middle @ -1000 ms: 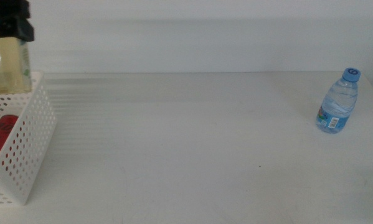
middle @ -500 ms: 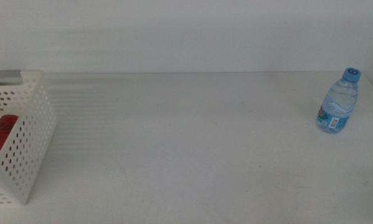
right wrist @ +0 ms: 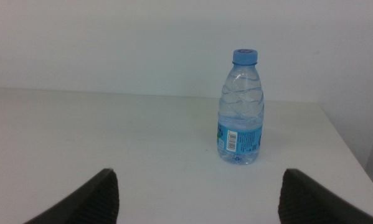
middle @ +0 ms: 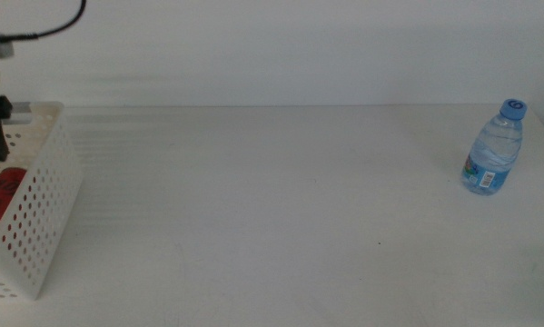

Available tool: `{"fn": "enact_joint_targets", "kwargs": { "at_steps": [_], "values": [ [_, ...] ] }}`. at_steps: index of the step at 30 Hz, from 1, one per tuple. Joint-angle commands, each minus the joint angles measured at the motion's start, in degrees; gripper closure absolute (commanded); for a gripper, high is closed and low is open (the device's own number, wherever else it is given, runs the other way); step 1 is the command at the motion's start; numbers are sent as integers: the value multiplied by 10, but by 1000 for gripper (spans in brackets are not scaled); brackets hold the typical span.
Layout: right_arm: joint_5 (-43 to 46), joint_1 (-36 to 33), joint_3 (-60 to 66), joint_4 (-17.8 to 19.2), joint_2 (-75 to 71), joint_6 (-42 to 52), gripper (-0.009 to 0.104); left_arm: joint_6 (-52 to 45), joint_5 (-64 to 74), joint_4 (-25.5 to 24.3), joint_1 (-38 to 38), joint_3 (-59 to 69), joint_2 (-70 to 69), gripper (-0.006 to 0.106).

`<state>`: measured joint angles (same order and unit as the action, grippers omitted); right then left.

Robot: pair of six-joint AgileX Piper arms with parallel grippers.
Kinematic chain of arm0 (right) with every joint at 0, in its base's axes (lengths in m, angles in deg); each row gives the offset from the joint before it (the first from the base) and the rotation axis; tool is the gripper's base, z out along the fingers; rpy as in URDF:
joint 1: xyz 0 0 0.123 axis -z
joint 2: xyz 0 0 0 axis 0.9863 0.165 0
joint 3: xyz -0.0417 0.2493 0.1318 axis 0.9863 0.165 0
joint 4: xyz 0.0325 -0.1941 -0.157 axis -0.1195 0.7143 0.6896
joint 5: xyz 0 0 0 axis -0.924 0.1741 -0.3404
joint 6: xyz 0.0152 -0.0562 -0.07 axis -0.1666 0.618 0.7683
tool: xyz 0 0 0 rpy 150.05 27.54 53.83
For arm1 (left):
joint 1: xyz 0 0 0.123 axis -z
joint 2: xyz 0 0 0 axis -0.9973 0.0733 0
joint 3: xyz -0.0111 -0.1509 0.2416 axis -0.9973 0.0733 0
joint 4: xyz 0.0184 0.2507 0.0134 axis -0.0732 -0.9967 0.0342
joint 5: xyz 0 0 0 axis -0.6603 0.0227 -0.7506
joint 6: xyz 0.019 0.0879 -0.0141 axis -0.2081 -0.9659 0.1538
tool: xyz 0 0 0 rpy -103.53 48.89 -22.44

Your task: Use arms to grab the bottles and put them into the dustbin to the left of the table.

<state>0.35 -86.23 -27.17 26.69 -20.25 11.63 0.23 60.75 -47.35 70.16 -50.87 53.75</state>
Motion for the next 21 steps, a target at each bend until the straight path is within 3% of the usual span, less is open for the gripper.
{"fn": "enact_joint_targets", "kwargs": {
  "at_steps": [1, 16, 21],
  "values": [
    [44, 3, -5, 3, -16, 5, 28, -1, 41, -6, 1, -4, -25, 106],
    [44, 3, -5, 3, -16, 5, 28, -1, 41, -5, 1, 29, 33, 105],
    [44, 3, -5, 3, -16, 5, 28, -1, 37, -5, 1, 29, 47, 95]
  ]
}}
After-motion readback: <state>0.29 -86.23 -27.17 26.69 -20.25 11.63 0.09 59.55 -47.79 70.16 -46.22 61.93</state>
